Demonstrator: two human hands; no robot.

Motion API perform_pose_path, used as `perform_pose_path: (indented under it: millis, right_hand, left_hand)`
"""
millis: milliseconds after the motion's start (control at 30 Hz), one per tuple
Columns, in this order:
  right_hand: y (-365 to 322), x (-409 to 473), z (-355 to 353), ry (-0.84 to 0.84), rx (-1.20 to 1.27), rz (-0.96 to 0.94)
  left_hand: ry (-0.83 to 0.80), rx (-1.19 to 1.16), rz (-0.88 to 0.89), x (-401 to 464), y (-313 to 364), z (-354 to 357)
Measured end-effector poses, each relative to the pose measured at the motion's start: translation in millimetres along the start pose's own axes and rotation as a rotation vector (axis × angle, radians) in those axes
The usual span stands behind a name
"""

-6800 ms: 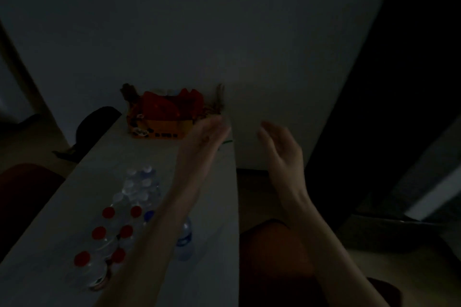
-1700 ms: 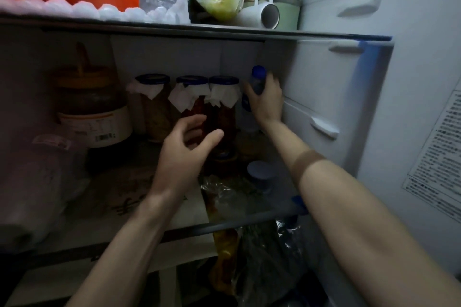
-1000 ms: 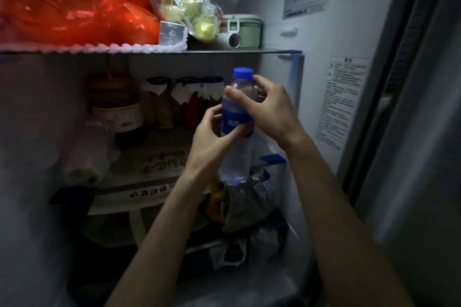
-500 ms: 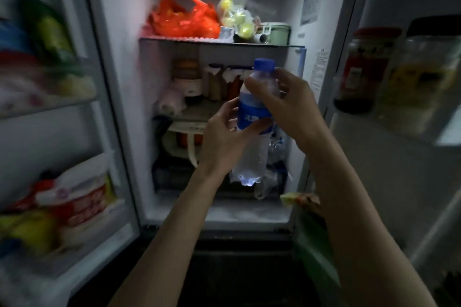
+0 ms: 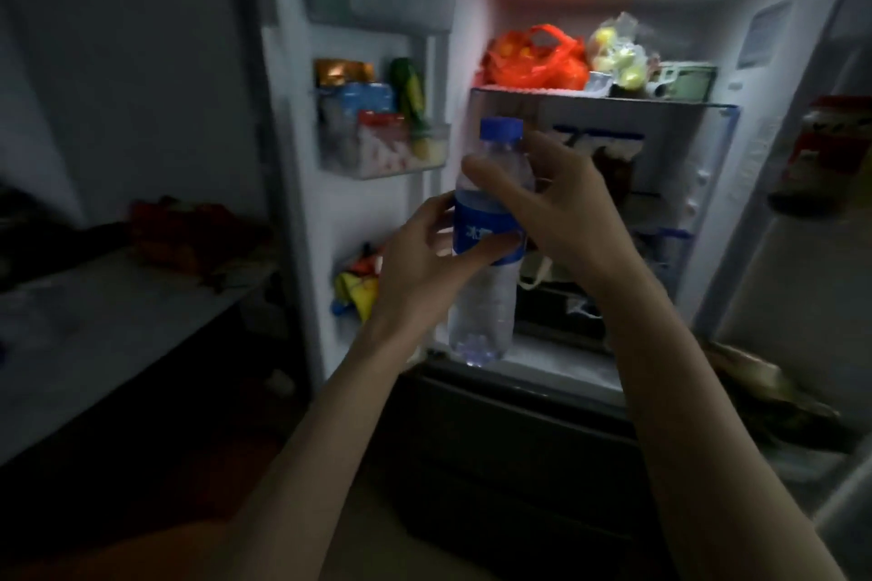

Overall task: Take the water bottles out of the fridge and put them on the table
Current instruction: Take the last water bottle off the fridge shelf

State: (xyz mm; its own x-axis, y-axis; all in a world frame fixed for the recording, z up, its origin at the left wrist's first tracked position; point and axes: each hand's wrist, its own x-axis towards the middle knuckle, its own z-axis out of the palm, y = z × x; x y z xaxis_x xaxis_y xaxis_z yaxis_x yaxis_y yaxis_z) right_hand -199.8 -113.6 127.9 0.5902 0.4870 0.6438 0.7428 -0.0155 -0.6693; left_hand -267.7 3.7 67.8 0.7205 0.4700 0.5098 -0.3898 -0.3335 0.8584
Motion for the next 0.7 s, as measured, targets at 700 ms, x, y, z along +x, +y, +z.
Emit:
perform_pose_path:
  millis: [700]
  right_hand:
    - [-219,-47,497,-0.378,0.337,-0.083]
  left_hand:
    - [0.373,0.201,-0.11,-147,-26,-529]
